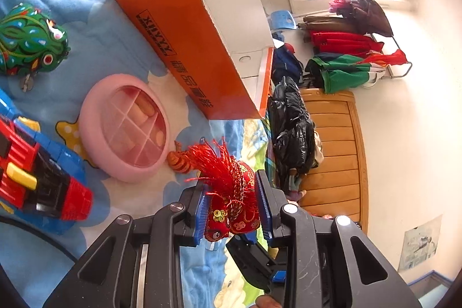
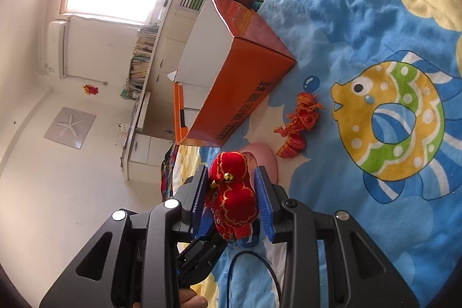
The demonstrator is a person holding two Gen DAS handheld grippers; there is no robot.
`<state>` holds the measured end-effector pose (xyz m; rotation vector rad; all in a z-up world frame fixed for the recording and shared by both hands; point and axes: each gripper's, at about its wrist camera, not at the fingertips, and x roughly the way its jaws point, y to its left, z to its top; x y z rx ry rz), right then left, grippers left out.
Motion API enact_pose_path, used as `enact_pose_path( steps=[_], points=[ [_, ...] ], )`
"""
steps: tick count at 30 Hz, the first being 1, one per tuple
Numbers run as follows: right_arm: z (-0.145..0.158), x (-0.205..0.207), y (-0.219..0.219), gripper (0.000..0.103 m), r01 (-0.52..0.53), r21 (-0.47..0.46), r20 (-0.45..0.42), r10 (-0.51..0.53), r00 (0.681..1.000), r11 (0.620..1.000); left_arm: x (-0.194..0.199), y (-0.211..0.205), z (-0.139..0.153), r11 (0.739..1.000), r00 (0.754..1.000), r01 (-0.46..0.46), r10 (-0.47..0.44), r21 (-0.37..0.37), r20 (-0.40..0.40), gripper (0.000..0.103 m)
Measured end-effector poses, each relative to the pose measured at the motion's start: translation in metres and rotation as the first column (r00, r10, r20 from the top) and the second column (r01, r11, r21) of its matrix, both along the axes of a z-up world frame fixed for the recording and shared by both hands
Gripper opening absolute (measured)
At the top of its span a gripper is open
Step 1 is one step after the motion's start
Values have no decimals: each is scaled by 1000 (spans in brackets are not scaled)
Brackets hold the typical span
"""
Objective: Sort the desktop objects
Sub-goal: 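Lift the red tassel ornament with both grippers toward the orange box, then lower the ornament into the orange box and open both grippers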
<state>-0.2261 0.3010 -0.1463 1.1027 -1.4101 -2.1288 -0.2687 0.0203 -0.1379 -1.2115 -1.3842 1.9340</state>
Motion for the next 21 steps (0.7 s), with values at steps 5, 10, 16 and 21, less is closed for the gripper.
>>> enact_pose_path(
  steps=[5,10,16,21],
  points=[
    [3,-19,-5,32,-10,-19,18,10,1000,1000,-21,-3,15,999,1000,16,-16,-28,-3,27],
    [18,-40,-7,32,-9,-12,24,9,1000,1000,-41,-4,30,999,1000,16,-16,-30,2,27],
    [41,-70,-12,32,-29,13,12,29,1000,1000,-66,-10,45,1000,1000,-8,8,-10,-11,27],
    [46,-98,-17,32,-54,38,-2,54,999,998,-91,-13,47,999,1000,-18,17,-40,-22,27]
  ],
)
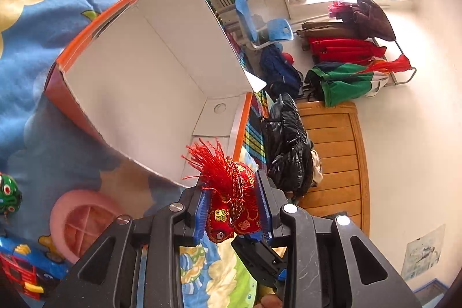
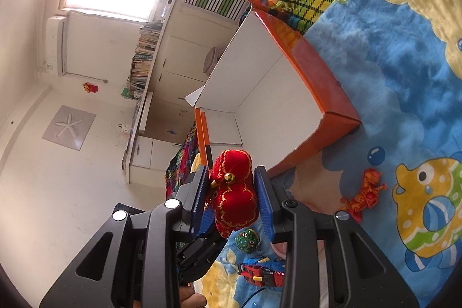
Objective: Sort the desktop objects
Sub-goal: 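Lower the ornament into the orange box and open both grippers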
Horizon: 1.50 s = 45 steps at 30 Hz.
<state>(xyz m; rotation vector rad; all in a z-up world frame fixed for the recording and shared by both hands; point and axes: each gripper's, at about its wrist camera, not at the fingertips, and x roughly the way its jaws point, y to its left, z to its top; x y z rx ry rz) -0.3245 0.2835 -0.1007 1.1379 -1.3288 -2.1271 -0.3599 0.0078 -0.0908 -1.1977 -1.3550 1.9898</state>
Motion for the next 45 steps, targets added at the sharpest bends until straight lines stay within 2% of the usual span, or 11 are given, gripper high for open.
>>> enact_pose_path(
  steps=[4,9,14,21,23,26,29,31,37,42,45],
  points=[
    [-6,-16,-5,32,-7,29,10,7,1000,1000,-9,-3,-11,1000,1000,-10,10,-14,14,27],
    [-16,-18,-8,32,0,73,36,-3,999,997,-11,-2,-29,1000,998,-13,12,24,55,28],
    [-19,-19,-9,38,-15,107,48,10,999,994,-12,-3,-31,996,999,-37,34,84,38,42],
    [-14,-30,-12,40,-8,143,55,0,999,990,-28,2,-18,999,999,-34,33,21,42,46],
    [-14,-32,-11,44,-12,134,57,4,998,991,-30,0,-15,999,998,-45,45,10,33,53],
    [-10,-36,-10,63,-12,125,47,7,999,992,-32,-3,-12,998,998,-60,60,8,27,56],
    [-1,-41,-10,71,7,208,34,-15,999,978,-34,-6,-10,997,997,-72,72,-1,18,56],
    [2,-45,-6,72,9,208,35,-17,999,978,-33,-7,-5,998,998,-64,64,-17,0,56],
    [26,-24,14,72,54,201,-52,-44,998,978,-6,-7,32,990,987,-11,-12,-141,-162,57],
    [56,26,11,75,35,325,-158,18,987,945,61,-19,58,931,971,-4,-83,-365,-223,62],
    [58,61,4,82,0,369,-191,76,979,929,102,-34,48,903,970,5,-109,-429,-218,63]
  ],
)
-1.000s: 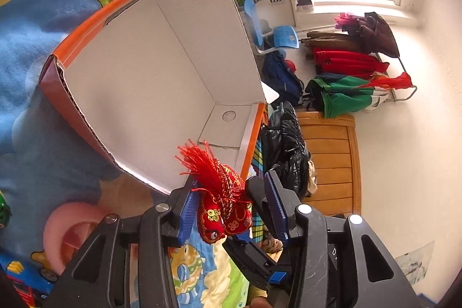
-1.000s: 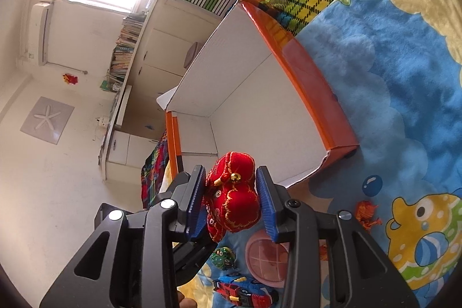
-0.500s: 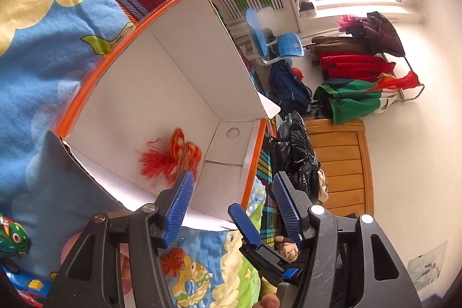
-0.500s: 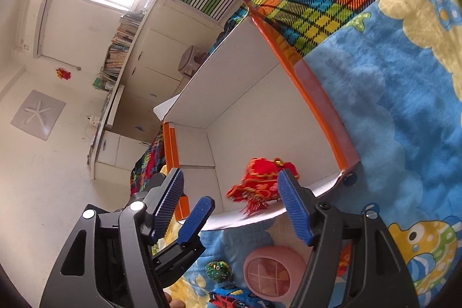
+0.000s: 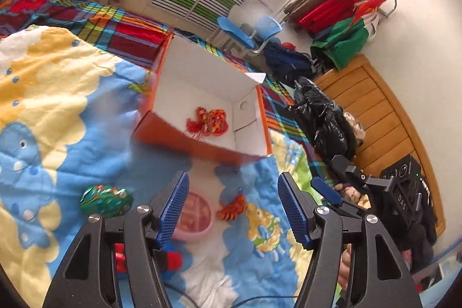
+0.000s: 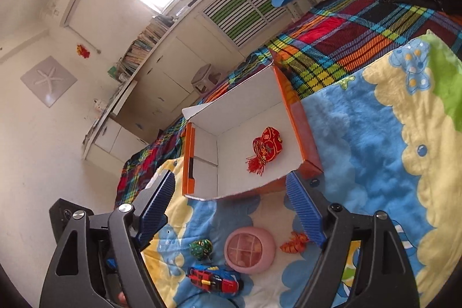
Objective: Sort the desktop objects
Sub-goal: 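Lower the ornament into the orange box and open both grippers, then move both grippers over the red-and-blue toy car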
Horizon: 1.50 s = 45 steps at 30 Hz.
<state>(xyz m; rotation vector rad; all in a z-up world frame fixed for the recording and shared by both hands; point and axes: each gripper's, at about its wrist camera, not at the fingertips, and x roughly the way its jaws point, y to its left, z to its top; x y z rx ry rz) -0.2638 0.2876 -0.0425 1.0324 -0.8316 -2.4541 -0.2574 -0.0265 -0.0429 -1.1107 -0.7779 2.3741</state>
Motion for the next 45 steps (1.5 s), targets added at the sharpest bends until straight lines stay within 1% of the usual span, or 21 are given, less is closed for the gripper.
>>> enact_pose_path(
  steps=[2,4,6,8,10,11,13,15,17,19,22,25,27,31,33,35,37,39,41,43,45],
  points=[
    [-12,17,-4,82,-19,1,19,18,1000,1000,24,-11,-13,999,999,-31,32,-8,9,63],
    [-33,31,-7,82,-16,-46,55,18,998,999,48,-19,-27,995,996,-89,89,-35,11,63],
    [-54,45,-13,82,2,-42,88,2,996,999,67,-24,-36,993,997,-83,83,-79,-6,63],
    [-67,60,-28,82,-20,34,79,17,997,999,77,-24,-43,986,999,-36,34,-162,-18,63],
    [-76,69,-47,82,-109,140,60,101,993,984,83,-22,-45,966,999,30,-40,-255,-36,63],
    [-77,73,-59,82,-168,200,55,161,986,965,85,-21,-45,953,996,55,-72,-297,-47,63],
    [-76,77,-82,82,-270,333,36,274,961,903,85,-20,-46,926,991,98,-123,-365,-46,63],
    [-77,83,-101,82,-355,414,17,382,924,838,84,-23,-46,903,982,153,-185,-401,-43,63],
    [-74,84,-117,82,-426,475,8,480,877,770,79,-25,-46,869,967,219,-253,-444,-18,63],
    [-73,84,-131,82,-483,557,20,570,821,676,72,-25,-45,821,945,292,-326,-491,18,63],
    [-76,83,-151,82,-557,658,77,691,719,507,63,-14,-43,698,886,408,-458,-589,70,63],
    [-83,81,-167,82,-611,699,132,773,621,372,44,-4,-48,627,814,536,-561,-566,149,63],
    [-89,75,-175,82,-627,714,168,795,583,309,29,3,-54,576,779,593,-587,-563,219,63],
    [-98,58,-189,82,-677,685,216,812,542,269,11,17,-65,426,689,679,-650,-599,319,64],
    [-106,52,-198,82,-697,680,263,812,521,227,10,25,-69,342,651,691,-677,-636,343,64],
    [-110,52,-204,82,-711,678,276,831,483,187,13,33,-74,259,610,697,-705,-669,362,70],
    [-113,54,-210,82,-717,681,287,848,445,146,12,37,-82,215,579,715,-715,-665,392,73],
    [-116,55,-212,84,-711,693,282,863,420,119,10,38,-89,203,562,736,-715,-646,415,73],
    [-123,51,-213,84,-728,679,309,863,401,94,10,38,-94,193,530,764,-732,-616,428,74],
    [-128,45,-213,85,-758,647,335,864,377,80,13,39,-99,161,508,762,-749,-627,425,74],
    [-131,42,-213,85,-773,629,333,869,365,84,16,41,-102,122,469,767,-775,-629,422,75]
  ],
)
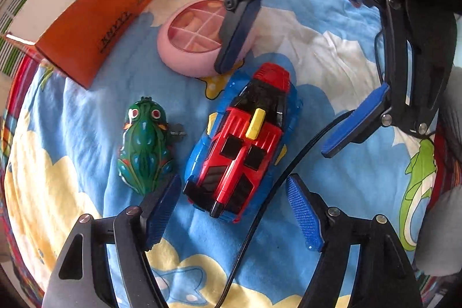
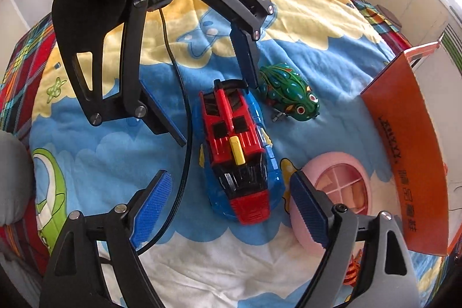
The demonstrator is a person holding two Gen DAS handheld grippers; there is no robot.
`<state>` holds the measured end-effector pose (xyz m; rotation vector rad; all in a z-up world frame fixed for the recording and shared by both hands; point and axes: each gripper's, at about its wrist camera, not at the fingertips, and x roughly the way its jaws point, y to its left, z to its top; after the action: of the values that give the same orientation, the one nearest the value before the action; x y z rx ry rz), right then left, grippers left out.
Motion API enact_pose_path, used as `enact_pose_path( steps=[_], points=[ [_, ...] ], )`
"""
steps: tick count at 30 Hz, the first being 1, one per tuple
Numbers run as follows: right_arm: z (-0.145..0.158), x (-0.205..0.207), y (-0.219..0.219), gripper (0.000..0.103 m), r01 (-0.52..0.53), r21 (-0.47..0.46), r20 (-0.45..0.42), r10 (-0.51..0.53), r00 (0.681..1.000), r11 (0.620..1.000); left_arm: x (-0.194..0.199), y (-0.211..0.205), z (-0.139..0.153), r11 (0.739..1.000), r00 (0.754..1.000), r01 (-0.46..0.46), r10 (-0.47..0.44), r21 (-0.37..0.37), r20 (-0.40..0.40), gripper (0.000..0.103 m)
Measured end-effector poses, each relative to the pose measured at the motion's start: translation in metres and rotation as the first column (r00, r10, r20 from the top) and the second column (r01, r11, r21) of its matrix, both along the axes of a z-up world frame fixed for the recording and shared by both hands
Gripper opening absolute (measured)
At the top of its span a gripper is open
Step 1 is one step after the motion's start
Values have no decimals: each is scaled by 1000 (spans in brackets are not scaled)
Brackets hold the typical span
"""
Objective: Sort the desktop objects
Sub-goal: 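Move both grippers over the red-and-blue toy car, then close the left gripper on the toy car while the right gripper grips its other side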
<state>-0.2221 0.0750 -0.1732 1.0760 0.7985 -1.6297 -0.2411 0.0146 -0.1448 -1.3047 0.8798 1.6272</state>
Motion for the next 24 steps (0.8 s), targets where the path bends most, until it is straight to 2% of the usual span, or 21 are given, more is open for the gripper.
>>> enact_pose_path(
  steps=[2,4,6,10,14,17,20,24],
  points=[
    [-4,-4,0,87,-10,-20,6,10,1000,1000,1,1,-3,999,999,39,-39,-9,-2,75],
    [-10,-5,-1,96,-39,-26,37,40,999,999,3,1,-4,998,998,68,-68,-14,-17,75],
    [-15,-7,-2,100,-57,-41,73,59,996,998,4,1,-4,996,996,88,-88,-3,-16,75],
    [-21,-15,-5,101,-77,-86,60,83,995,993,-2,-3,-5,997,996,75,-76,32,43,75],
    [-23,-42,-2,99,-1,-147,220,34,975,989,-4,-11,3,996,994,48,-55,79,91,75],
    [-21,-60,4,98,69,-198,316,-2,949,978,-10,-15,9,995,987,9,-25,97,160,75],
    [-22,-67,4,97,60,-168,294,-8,956,984,-14,-19,17,997,975,-14,-4,80,222,75],
    [-25,-67,10,97,41,-149,246,-3,969,988,-13,-20,30,996,977,3,-21,84,212,75]
  ],
)
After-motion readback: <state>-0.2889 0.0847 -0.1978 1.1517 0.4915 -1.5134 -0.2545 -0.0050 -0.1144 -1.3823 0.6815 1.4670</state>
